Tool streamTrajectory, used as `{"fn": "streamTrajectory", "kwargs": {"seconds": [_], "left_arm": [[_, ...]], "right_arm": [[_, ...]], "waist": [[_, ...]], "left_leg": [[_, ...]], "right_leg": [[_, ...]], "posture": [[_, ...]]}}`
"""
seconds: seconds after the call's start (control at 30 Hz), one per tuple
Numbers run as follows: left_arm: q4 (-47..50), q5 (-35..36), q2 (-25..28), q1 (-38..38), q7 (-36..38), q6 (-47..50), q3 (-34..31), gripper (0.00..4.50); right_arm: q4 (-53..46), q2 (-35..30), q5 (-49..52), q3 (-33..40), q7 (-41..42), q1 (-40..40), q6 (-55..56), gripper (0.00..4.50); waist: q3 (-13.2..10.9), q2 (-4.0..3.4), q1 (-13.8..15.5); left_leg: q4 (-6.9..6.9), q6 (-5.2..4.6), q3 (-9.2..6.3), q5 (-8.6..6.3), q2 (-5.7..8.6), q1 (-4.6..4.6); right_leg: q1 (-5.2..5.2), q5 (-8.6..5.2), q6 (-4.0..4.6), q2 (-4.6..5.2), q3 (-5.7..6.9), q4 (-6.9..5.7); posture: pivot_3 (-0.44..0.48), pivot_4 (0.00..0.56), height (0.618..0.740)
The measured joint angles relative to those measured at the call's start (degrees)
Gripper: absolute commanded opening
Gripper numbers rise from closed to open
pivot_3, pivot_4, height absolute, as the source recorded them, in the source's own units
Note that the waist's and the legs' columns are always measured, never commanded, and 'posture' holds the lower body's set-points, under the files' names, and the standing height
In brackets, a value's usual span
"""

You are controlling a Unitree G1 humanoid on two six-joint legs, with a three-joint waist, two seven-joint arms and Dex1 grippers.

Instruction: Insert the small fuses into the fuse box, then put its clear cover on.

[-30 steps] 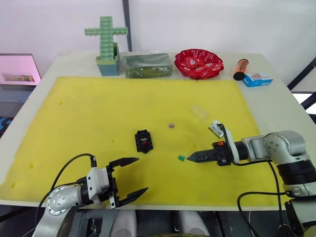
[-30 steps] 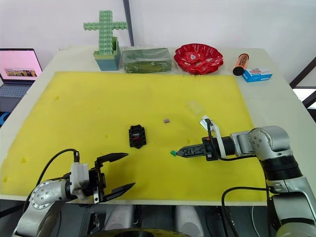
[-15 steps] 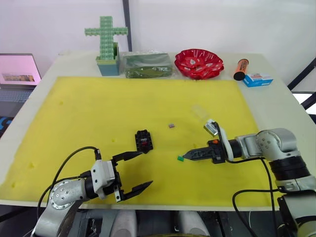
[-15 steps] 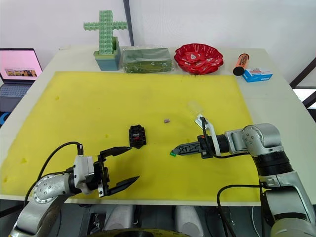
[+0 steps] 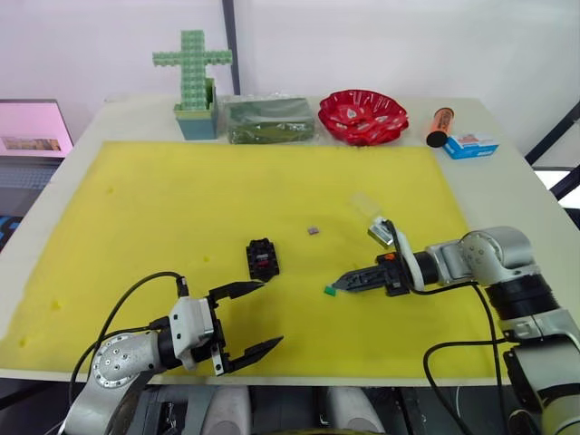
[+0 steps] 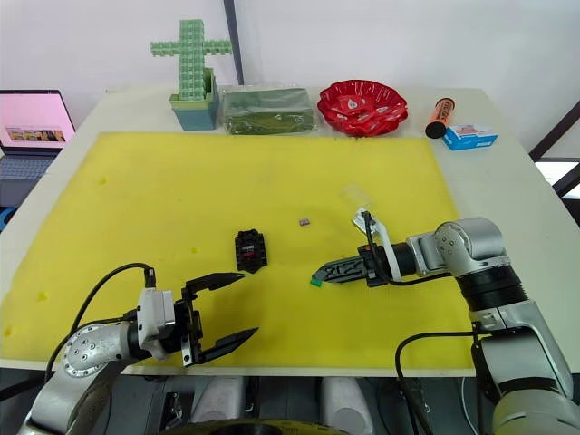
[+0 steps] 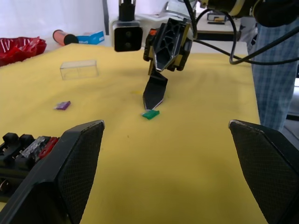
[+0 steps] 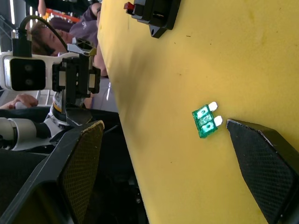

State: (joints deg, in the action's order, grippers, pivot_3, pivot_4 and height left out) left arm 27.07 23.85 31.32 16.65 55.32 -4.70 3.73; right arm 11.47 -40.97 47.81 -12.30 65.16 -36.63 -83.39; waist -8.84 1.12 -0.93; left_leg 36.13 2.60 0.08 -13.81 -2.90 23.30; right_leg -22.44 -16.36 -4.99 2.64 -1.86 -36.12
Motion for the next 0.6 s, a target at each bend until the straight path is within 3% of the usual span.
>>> {"fn": "streamTrajectory", "kwargs": {"seconds": [0.27, 0.37, 0.47, 0.6], "left_arm": [[0.2, 0.0, 0.2, 1.7, -0.3, -0.4, 0.0, 4.5], [0.3, 0.0, 0.2, 1.8, -0.5, -0.6, 0.0, 4.5], [0.3, -0.2, 0.2, 2.0, -0.6, -0.9, 0.0, 4.5], [0.0, -0.9, 0.0, 2.4, -0.5, -2.0, 0.0, 4.5]], "right_arm": [[1.8, 1.7, -0.4, -1.5, 1.7, -1.6, -1.8, 4.49], [1.8, 2.0, -1.4, -2.3, 1.8, -1.6, -1.1, 3.84], [1.8, 2.0, -2.7, -3.2, 1.7, -1.3, 0.3, 2.82], [2.3, 2.0, -3.8, -3.5, 2.3, -0.8, 1.6, 2.82]], "waist": [[0.0, 0.0, -0.1], [0.0, 0.0, 0.0], [0.0, 0.0, 0.0], [0.0, 0.0, 0.1]], "left_leg": [[-0.03, 0.0, 0.0, 0.0, -0.02, -0.01], [-0.02, 0.0, 0.01, 0.0, -0.02, -0.01], [-0.03, 0.0, 0.01, 0.0, -0.02, 0.0], [-0.03, -0.01, 0.01, 0.0, -0.02, 0.0]], "right_leg": [[-0.03, 0.0, 0.0, -0.01, 0.0, -0.01], [-0.02, 0.0, 0.0, -0.01, 0.0, 0.0], [-0.03, 0.0, 0.01, 0.0, 0.0, 0.0], [-0.02, 0.0, 0.01, 0.0, 0.0, 0.0]], "posture": [[0.0, 0.15, 0.74], [0.0, 0.15, 0.74], [0.0, 0.15, 0.74], [0.0, 0.15, 0.74]]}}
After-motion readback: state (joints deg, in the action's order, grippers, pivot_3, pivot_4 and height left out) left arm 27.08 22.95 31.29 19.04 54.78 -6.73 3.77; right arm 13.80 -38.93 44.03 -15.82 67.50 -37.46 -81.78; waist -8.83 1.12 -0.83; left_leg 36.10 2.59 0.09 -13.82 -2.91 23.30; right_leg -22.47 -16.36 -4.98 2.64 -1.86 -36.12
